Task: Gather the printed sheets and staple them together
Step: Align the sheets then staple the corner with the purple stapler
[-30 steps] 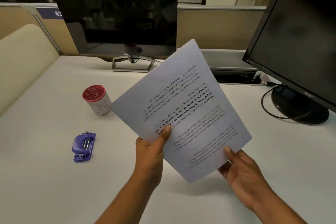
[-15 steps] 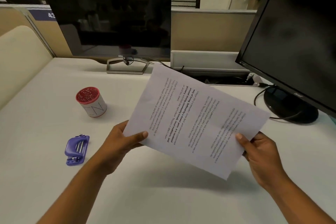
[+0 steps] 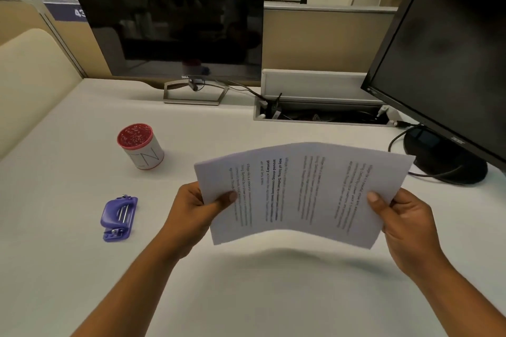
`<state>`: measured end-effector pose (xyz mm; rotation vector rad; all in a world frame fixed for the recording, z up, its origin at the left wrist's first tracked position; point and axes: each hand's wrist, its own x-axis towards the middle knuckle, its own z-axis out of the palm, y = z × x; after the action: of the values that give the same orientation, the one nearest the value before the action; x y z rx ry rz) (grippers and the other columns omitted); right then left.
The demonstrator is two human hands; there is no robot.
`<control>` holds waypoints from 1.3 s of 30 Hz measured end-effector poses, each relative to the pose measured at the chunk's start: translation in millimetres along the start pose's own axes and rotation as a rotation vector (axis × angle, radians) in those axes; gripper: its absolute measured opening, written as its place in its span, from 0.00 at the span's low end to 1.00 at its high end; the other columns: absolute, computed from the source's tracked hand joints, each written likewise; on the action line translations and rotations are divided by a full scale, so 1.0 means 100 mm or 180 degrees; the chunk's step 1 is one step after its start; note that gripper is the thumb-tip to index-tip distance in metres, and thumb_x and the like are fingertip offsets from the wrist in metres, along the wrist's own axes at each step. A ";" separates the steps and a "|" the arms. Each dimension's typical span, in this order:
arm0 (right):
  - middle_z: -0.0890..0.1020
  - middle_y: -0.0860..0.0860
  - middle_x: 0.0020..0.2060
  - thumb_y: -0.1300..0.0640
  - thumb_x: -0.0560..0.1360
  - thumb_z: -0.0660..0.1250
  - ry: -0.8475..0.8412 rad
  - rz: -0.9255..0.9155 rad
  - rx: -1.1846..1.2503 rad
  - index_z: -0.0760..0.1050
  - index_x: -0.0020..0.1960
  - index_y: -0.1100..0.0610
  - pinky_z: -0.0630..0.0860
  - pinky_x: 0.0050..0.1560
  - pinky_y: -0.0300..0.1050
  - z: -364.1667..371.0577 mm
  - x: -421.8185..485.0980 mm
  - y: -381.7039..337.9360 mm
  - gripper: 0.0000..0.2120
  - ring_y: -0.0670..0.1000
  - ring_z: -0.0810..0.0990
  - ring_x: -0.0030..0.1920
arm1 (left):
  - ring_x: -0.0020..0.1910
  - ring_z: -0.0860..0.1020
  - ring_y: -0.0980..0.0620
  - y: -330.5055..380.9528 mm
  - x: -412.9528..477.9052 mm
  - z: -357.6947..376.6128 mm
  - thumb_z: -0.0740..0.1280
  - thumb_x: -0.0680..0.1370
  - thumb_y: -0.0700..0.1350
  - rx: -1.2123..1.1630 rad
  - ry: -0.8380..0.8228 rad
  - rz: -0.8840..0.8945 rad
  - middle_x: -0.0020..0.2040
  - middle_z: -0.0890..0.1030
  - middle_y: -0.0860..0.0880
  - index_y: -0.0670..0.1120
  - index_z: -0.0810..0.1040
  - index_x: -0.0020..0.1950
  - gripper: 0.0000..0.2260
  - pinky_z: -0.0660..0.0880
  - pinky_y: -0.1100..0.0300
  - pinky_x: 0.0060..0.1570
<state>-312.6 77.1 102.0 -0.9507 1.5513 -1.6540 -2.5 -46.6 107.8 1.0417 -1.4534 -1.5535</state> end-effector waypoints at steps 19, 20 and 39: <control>0.86 0.37 0.40 0.51 0.64 0.74 -0.0074 -0.0066 -0.0520 0.84 0.43 0.39 0.78 0.38 0.31 0.13 0.02 0.08 0.09 0.40 0.85 0.44 | 0.47 0.84 0.53 -0.20 -0.17 0.12 0.71 0.72 0.48 0.0402 0.0455 0.0495 0.44 0.86 0.59 0.66 0.84 0.47 0.11 0.82 0.63 0.40; 0.86 0.37 0.40 0.51 0.64 0.74 -0.0102 -0.0100 -0.0545 0.84 0.44 0.38 0.79 0.39 0.31 0.13 0.02 0.06 0.10 0.41 0.85 0.44 | 0.47 0.84 0.53 -0.19 -0.17 0.11 0.71 0.72 0.48 0.0411 0.0448 0.0540 0.44 0.86 0.59 0.66 0.84 0.48 0.11 0.81 0.64 0.39; 0.83 0.56 0.57 0.57 0.76 0.69 0.0461 0.2067 0.0687 0.77 0.62 0.63 0.78 0.54 0.51 0.41 -0.26 0.49 0.17 0.56 0.81 0.55 | 0.45 0.86 0.46 -0.59 -0.33 0.55 0.73 0.70 0.39 -0.2063 0.1641 -0.0911 0.51 0.87 0.45 0.46 0.80 0.57 0.16 0.82 0.48 0.44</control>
<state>-264.0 75.1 52.2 -0.1751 1.5180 -1.3895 -40.1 9.3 52.9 1.1500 -0.4149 -1.6233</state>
